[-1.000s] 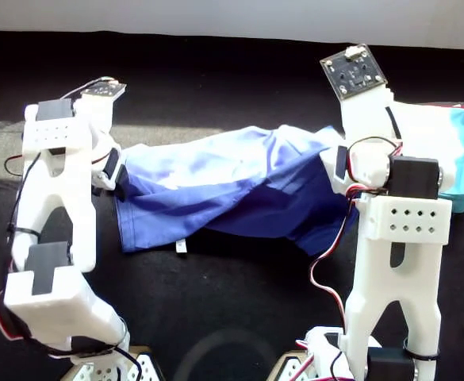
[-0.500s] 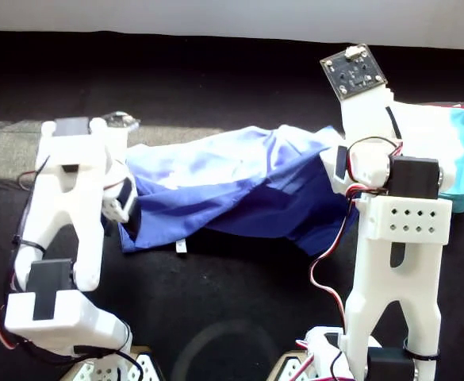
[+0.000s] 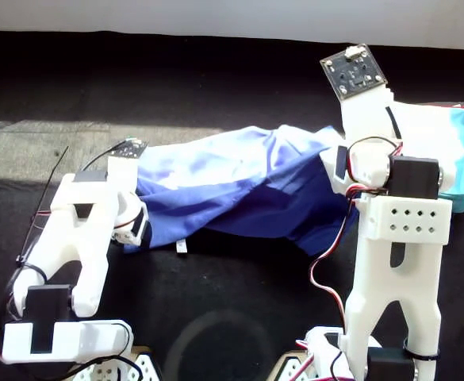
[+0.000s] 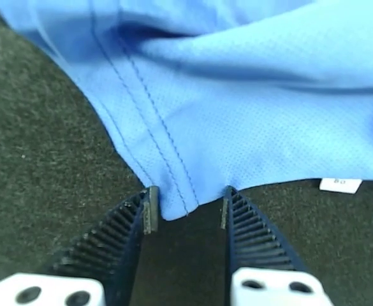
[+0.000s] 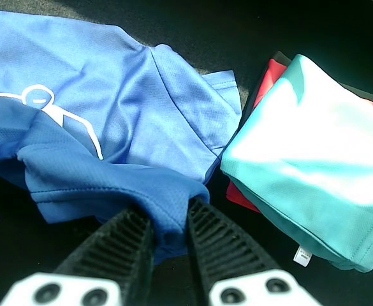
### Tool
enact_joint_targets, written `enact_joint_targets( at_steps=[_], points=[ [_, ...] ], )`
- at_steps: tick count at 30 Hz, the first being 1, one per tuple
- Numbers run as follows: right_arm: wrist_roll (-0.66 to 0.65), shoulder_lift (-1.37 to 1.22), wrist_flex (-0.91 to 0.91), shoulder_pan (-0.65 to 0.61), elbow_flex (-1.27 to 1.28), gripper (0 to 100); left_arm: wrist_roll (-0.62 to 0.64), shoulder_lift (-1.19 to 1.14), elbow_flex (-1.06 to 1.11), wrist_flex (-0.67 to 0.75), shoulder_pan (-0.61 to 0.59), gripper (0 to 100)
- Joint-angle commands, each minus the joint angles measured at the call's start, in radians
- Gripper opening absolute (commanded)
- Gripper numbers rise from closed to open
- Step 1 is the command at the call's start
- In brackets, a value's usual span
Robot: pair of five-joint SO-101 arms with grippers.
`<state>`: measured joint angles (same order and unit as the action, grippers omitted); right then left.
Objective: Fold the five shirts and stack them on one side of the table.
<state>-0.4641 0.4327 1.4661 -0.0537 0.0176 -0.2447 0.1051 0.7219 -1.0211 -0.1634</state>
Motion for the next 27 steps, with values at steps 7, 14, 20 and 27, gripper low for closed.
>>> enact_joint_targets(
  at_steps=[7,14,20,27],
  points=[
    [-0.014,0.022,-0.018,0.007,-0.002,0.6,0.003,-0.058,0.002,0.095,-0.002,18],
    [-0.014,0.019,-0.012,0.007,-0.001,0.6,0.003,-0.120,-0.058,0.071,0.007,8],
    [-0.009,0.019,-0.010,0.007,0.001,0.6,0.003,-0.119,-0.070,0.071,0.031,1],
    [0.011,0.033,-0.067,0.008,0.145,0.6,0.009,-0.116,-0.257,-0.117,0.047,1]
  ],
)
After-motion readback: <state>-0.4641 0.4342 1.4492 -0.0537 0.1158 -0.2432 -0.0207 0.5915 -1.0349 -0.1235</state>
